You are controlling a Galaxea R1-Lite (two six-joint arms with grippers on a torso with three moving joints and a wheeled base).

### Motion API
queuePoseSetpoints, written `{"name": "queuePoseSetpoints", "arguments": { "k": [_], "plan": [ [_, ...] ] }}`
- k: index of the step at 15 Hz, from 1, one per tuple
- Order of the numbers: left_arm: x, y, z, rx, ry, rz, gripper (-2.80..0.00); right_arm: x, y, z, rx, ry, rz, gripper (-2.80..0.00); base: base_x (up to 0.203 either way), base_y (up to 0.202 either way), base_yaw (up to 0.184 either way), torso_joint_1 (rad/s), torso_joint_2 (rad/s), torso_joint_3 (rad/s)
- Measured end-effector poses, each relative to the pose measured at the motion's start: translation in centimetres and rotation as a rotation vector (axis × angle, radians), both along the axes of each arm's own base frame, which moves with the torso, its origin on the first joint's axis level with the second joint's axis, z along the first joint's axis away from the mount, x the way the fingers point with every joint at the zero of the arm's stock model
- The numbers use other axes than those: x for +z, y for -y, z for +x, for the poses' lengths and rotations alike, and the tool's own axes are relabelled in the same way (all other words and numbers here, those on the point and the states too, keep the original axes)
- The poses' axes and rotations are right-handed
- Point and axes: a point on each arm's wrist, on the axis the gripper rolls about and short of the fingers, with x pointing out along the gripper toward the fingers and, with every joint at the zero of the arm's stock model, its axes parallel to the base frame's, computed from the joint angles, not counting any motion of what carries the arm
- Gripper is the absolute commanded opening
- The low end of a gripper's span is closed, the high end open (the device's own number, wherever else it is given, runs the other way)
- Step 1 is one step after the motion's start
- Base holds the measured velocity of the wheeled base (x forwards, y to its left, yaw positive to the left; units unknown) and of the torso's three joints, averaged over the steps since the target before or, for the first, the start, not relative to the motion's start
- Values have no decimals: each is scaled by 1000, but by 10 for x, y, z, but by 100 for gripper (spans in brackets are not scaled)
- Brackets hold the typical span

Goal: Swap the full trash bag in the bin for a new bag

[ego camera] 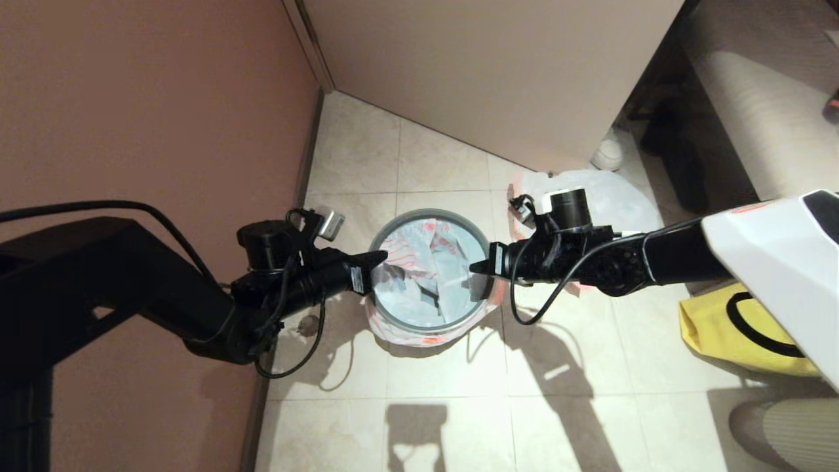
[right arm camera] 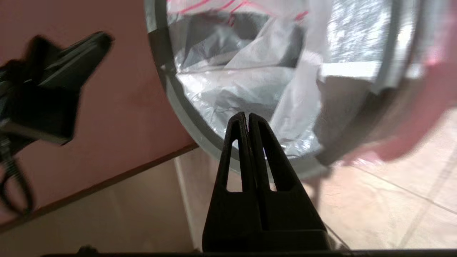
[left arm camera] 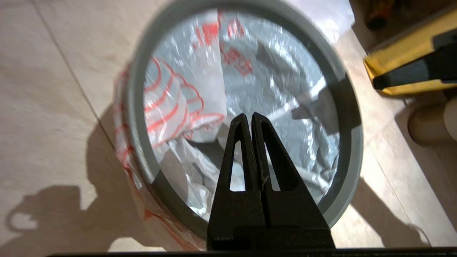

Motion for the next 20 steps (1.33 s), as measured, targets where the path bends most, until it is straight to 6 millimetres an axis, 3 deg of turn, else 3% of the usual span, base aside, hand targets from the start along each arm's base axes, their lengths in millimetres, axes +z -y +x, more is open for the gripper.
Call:
{"name": "queuePoseSetpoints", "arguments": {
  "k": [4,6,9,14,20],
  "plan": [
    [41,2,-38,162,76,-22,-280,53,28,-58,-161,94,-87,-280,0,0,0,0,0,0],
    [53,2,-61,272,115,-44,-280,82,48,-96,-246,128,-133,-280,0,0,0,0,0,0],
    [78,-3,-96,434,200,-90,-280,106,80,-155,-348,160,-207,-280,0,0,0,0,0,0],
    [115,-24,-174,622,236,-133,-280,110,137,-247,-496,239,-279,-280,0,0,0,0,0,0],
    [133,-85,-257,889,313,-164,-280,105,191,-327,-757,344,-251,-280,0,0,0,0,0,0]
  ]
}}
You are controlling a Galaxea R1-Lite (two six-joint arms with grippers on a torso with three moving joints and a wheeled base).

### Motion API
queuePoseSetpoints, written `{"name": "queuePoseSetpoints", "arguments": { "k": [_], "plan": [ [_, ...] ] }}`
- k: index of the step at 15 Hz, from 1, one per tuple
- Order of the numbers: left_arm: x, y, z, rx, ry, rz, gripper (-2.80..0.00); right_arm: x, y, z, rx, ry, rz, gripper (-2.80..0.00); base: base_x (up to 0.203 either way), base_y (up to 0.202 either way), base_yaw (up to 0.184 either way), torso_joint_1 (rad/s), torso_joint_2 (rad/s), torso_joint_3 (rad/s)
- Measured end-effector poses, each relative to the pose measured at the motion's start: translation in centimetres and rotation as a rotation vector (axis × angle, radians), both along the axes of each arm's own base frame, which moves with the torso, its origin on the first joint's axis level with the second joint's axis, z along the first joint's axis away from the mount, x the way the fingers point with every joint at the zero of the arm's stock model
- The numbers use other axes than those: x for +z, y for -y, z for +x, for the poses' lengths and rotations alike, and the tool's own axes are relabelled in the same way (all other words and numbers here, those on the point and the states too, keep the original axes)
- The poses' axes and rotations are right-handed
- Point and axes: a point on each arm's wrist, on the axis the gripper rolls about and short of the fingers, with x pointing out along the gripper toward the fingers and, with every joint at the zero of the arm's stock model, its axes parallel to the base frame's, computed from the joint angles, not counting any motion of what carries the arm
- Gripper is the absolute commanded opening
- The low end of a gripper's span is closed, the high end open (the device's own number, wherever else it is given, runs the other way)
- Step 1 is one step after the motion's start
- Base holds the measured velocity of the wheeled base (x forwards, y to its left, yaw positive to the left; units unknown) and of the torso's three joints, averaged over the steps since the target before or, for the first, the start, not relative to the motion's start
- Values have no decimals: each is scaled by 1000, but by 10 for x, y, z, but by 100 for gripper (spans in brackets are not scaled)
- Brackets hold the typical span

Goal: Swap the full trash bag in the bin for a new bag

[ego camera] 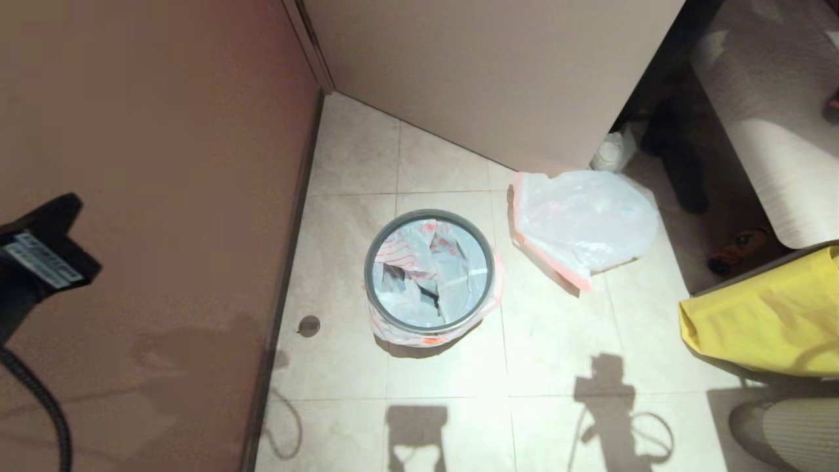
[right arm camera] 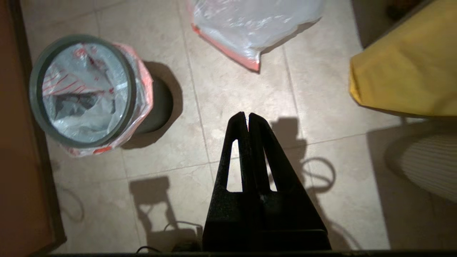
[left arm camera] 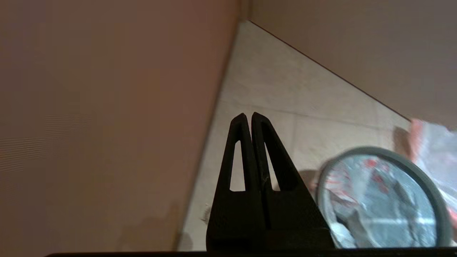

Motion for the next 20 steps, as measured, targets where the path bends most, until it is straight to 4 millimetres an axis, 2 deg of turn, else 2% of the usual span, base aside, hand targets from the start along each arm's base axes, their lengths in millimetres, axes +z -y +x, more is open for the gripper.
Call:
{"name": "queuePoseSetpoints", "arguments": {
  "k": [4,7,9,12,15,16,20],
  "plan": [
    [-5,-24,-58,144,58,-21,-280,-7,16,-62,-150,72,-48,-280,0,0,0,0,0,0],
    [-22,-32,-99,225,57,-43,-280,-21,17,-109,-212,112,-129,-280,0,0,0,0,0,0],
    [-39,-33,-117,240,38,-53,-280,-35,15,-129,-206,96,-214,-280,0,0,0,0,0,0],
    [-75,-33,-132,235,6,-44,-280,-45,15,-141,-147,114,-254,-280,0,0,0,0,0,0],
    [-109,-31,-144,178,-59,-19,-280,-54,17,-142,-70,106,-361,-280,0,0,0,0,0,0],
    [-118,-30,-147,146,-78,-10,-280,-62,16,-141,-56,96,-363,-280,0,0,0,0,0,0],
    [-144,-26,-148,-60,-97,55,-280,-120,14,-140,52,77,-364,-280,0,0,0,0,0,0]
  ]
}}
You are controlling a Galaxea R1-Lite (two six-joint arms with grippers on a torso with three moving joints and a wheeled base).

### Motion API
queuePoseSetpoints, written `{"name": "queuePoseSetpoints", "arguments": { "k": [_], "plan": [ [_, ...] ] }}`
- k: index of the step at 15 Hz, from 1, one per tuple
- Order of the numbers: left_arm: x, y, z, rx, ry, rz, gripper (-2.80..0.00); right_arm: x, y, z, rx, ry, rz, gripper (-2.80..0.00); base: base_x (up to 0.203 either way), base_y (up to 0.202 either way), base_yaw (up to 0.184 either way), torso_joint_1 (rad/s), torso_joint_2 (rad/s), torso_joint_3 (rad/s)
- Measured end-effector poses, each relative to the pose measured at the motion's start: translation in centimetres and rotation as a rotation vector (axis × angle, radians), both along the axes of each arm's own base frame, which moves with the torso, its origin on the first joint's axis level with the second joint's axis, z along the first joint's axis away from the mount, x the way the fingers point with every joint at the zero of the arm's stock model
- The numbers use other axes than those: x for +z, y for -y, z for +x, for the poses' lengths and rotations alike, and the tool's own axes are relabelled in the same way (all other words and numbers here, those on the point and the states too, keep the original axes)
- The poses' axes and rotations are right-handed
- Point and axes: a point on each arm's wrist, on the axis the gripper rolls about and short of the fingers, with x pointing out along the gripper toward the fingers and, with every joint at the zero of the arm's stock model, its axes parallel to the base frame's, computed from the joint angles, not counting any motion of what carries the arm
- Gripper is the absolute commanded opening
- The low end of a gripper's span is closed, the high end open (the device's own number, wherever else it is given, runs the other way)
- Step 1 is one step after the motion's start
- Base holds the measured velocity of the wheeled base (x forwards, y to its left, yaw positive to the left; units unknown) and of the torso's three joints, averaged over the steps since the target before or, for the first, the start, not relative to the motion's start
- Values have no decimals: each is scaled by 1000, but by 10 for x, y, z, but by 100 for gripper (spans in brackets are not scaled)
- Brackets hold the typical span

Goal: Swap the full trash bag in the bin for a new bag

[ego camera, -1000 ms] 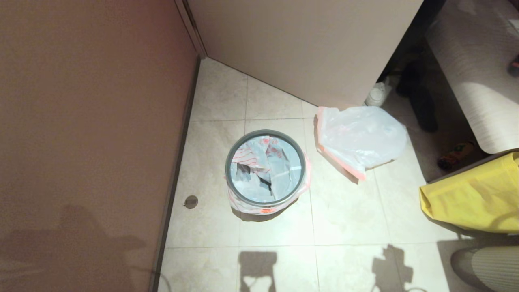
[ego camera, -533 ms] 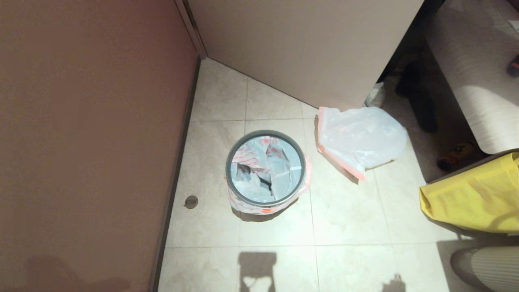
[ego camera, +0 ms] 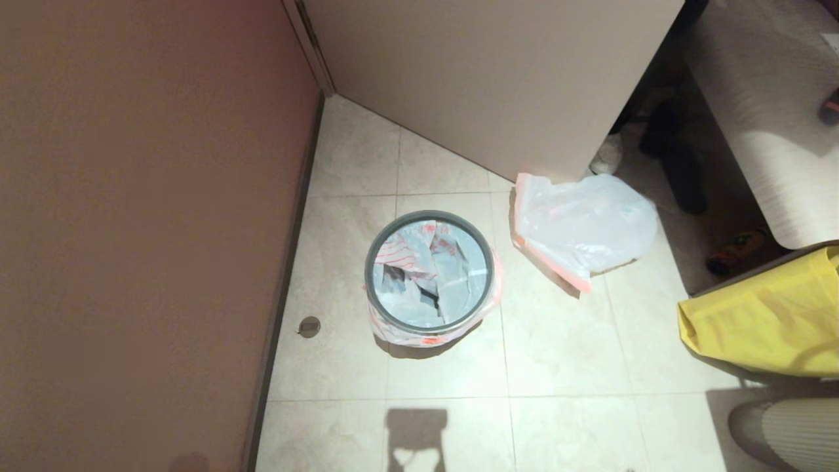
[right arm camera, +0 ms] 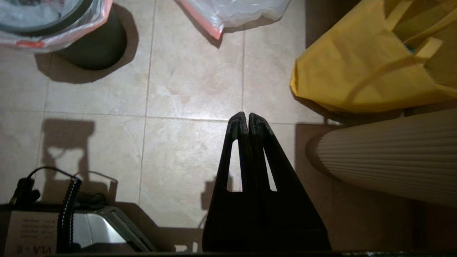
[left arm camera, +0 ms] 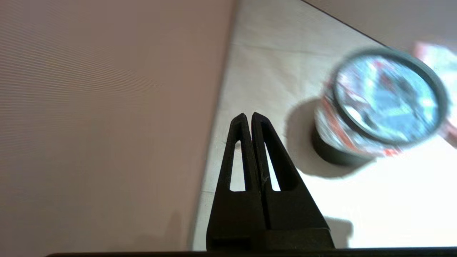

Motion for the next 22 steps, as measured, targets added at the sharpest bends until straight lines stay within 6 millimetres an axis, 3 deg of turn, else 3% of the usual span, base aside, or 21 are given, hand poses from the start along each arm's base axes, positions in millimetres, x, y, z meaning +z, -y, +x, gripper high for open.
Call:
{"name": "queuePoseSetpoints", "arguments": {
  "k": [5,12,22],
  "plan": [
    [-26,3,6,-138,-95,126,-280,-47,-2,21,62,82,15,-280,0,0,0,0,0,0],
    [-34,4,7,-173,-155,120,-280,-62,-1,27,40,100,30,-280,0,0,0,0,0,0],
    [-33,4,7,-172,-153,115,-280,-64,-1,28,37,102,32,-280,0,0,0,0,0,0]
  ]
}}
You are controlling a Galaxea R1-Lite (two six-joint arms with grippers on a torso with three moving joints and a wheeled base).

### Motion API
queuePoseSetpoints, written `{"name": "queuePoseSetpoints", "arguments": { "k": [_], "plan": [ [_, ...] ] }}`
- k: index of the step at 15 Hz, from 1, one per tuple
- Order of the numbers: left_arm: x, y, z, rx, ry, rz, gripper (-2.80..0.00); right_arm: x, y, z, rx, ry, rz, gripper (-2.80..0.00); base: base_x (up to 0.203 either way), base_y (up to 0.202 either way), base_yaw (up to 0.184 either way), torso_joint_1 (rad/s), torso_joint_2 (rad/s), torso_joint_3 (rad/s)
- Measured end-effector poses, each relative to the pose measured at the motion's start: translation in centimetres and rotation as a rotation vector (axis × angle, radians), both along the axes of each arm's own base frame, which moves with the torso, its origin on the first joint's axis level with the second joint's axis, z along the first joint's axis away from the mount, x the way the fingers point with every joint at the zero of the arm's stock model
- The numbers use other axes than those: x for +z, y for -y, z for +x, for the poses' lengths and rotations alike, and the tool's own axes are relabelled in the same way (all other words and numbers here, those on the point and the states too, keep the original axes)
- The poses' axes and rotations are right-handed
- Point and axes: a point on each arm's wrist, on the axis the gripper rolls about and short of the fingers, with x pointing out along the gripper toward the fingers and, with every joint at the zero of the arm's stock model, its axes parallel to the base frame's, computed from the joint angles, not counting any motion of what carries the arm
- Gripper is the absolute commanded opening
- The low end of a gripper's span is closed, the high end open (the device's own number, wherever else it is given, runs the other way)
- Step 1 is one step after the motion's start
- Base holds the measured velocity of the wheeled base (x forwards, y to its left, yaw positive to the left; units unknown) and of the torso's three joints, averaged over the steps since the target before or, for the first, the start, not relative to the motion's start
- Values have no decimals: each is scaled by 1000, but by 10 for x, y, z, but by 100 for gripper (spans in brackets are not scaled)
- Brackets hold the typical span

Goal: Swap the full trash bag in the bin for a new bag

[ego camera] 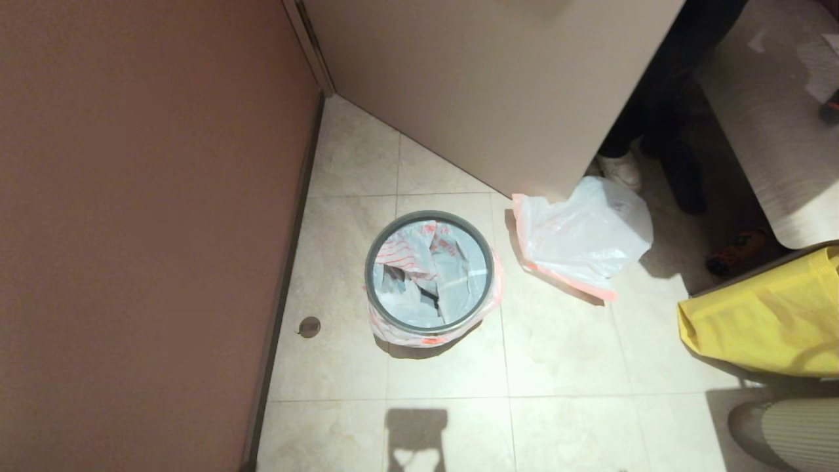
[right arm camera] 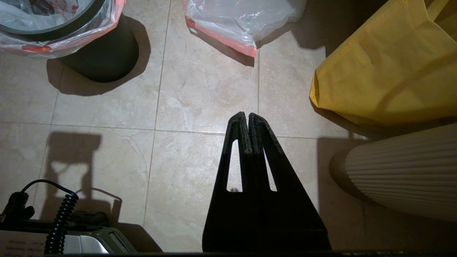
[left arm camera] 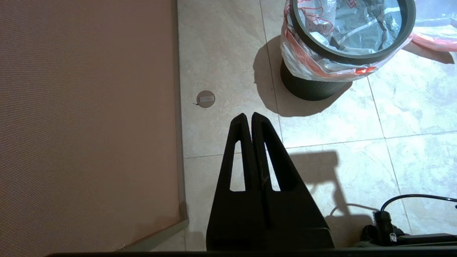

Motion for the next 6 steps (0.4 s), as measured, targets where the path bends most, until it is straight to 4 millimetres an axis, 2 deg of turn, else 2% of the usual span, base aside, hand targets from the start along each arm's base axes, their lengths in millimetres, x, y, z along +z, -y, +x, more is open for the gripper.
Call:
{"name": "queuePoseSetpoints", "arguments": {
  "k": [6],
  "plan": [
    [0,0,0,0,0,0,-280,0,0,0,-3,-1,15,-280,0,0,0,0,0,0]
  ]
}}
